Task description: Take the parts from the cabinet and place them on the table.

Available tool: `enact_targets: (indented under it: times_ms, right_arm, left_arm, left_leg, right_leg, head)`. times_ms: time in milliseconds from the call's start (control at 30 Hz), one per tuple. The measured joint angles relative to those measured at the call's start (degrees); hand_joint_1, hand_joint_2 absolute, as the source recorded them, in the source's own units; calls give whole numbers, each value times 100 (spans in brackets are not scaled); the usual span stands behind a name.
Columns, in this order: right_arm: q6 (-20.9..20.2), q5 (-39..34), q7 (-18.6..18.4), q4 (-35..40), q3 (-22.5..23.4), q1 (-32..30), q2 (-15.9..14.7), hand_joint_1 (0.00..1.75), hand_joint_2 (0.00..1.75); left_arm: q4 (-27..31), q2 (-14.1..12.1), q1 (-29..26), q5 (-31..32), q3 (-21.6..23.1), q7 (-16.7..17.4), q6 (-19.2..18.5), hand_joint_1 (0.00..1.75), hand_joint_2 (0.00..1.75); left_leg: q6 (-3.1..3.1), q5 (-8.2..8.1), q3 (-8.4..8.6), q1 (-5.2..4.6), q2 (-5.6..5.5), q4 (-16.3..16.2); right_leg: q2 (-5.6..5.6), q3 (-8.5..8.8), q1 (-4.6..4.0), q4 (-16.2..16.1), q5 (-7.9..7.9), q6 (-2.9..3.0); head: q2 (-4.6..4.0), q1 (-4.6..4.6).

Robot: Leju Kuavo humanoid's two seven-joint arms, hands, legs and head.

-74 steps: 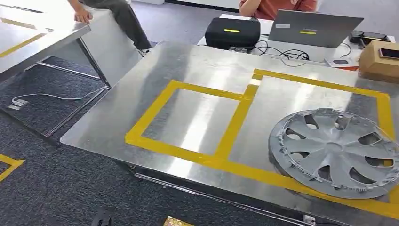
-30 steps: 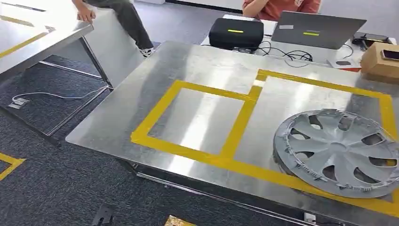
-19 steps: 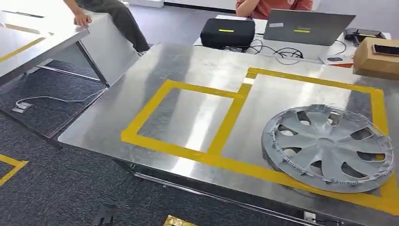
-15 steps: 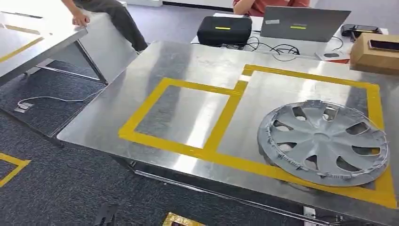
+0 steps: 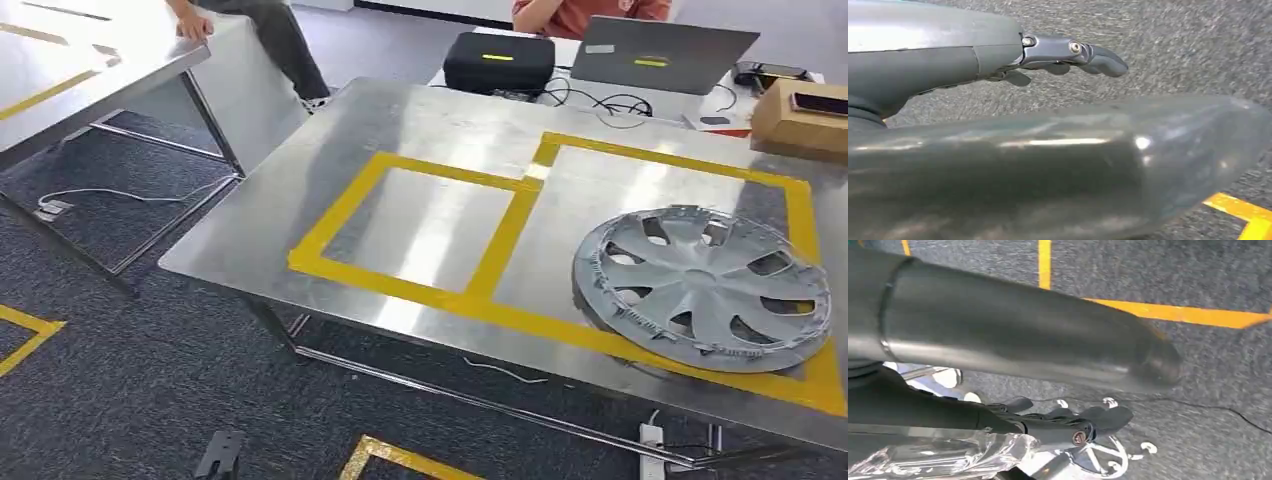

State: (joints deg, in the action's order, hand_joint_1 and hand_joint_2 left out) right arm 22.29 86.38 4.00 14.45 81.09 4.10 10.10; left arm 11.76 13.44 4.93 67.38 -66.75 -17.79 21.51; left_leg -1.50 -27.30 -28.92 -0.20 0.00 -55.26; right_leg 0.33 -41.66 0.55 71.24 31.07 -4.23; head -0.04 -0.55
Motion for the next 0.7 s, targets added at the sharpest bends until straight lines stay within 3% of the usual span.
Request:
enact_targets:
  times_ms: [33, 67, 100, 167, 200, 233, 367, 400, 433, 500, 533, 567, 600, 633, 700]
  right_arm:
    - [0, 0, -2, -2, -6, 0, -2, 0, 0]
    - [0, 0, -11, -2, -11, -5, -2, 0, 0]
    - [-2, 0, -17, -2, -17, -10, -2, 0, 0]
    - [-2, 0, -15, -2, -24, -2, -2, 0, 0]
    - [0, 0, -15, -2, -26, 13, -2, 0, 0]
    - [-2, 0, -13, -2, -28, 38, -2, 0, 0]
    - [-2, 0, -15, -4, -39, 29, -2, 0, 0]
    - [-4, 0, -15, -9, -42, 39, 0, 0, 0]
    - [-2, 0, -15, -9, -44, 51, -4, 0, 0]
    - [-4, 0, -13, -9, -48, 60, -9, 0, 0]
    - [-4, 0, -9, -9, -48, 58, -9, 0, 0]
    - [-9, 0, -7, -9, -48, 53, -9, 0, 0]
    - [-9, 0, -7, -11, -48, 49, -9, 0, 0]
    - [-9, 0, -7, -17, -50, 50, -7, 0, 0]
    - [-11, 0, -7, -20, -55, 61, -9, 0, 0]
  left_arm:
    - [0, -2, -3, 0, 0, 0, 2, 0, 0]
    - [0, -2, -3, -2, -2, 0, 2, 0, 0]
    - [0, -2, -3, -2, -4, 0, 2, 0, 0]
    - [0, 0, -2, -28, -6, 0, 2, 0, 0]
    - [0, 4, 3, -33, -7, 0, 2, 0, 0]
    - [0, 4, 2, -35, -7, 0, 4, 0, 0]
    - [0, 9, 4, -37, -7, 0, 7, 0, 0]
    - [0, 4, -2, -39, -7, 0, 7, 0, 0]
    - [0, 4, -2, -42, -7, 0, 7, 0, 0]
    - [0, 4, 9, -42, -7, 0, 7, 0, 0]
    - [0, 2, 8, -41, -7, 0, 7, 0, 0]
    - [0, 2, 4, -42, -7, 0, 7, 0, 0]
    - [0, 2, 0, -44, -9, 0, 7, 0, 0]
    - [0, 2, 3, -44, -9, 0, 7, 0, 0]
    - [0, 0, 25, -44, -9, 0, 9, 0, 0]
  left_leg:
    - [0, 40, -59, -7, 2, -3]
    - [1, 76, -106, -13, 2, -4]
    - [4, 106, -144, -15, 1, -5]
    - [27, 157, -186, -16, -4, -7]
    - [50, 176, -187, -16, -4, -14]
    - [84, 194, -212, -53, 1, -24]
    - [214, 315, -287, -26, -6, -37]
    - [250, 214, -332, -18, -14, -97]
    - [284, -36, -423, -17, -8, -289]
    - [329, -633, -764, 17, -9, -1172]
    - [347, -850, -909, 21, -8, -1615]
    - [356, -925, -938, 28, -8, -1828]
    - [360, -859, -814, 35, -8, -1747]
    - [358, -707, -575, 41, -7, -1421]
    - [362, -365, 154, 61, -7, -323]
  right_leg:
    - [0, -105, -1, 392, 175, -8]
    - [0, -82, -1, 500, 209, -7]
    - [0, 102, -2, 328, 123, 2]
    - [0, 812, -7, -702, -252, 45]
    - [1, 1188, -8, -1269, -359, 71]
    - [7, 1302, -28, -1502, -256, 94]
    - [8, 1199, -57, -1467, -400, 240]
    - [-17, 1183, -14, -1501, -468, 283]
    - [-19, 1108, -11, -1505, -504, 334]
    - [-22, 950, -9, -1500, -622, 350]
    - [-26, 866, -9, -1498, -677, 342]
    - [-33, 792, -7, -1496, -734, 331]
    - [-34, 721, -4, -1495, -790, 316]
    - [-33, 659, 0, -1494, -844, 297]
    - [-29, 554, 15, -1490, -955, 250]
  head:
    - [0, 0]
    - [2, -2]
    - [2, 0]
    - [0, 0]
    - [0, 2]
    - [0, -2]
    - [0, -7]
    - [2, -2]
    - [2, -39]
    - [0, -50]
    - [2, -55]
    - [2, -52]
    - [2, -52]
    - [2, -55]
    - [0, -55]
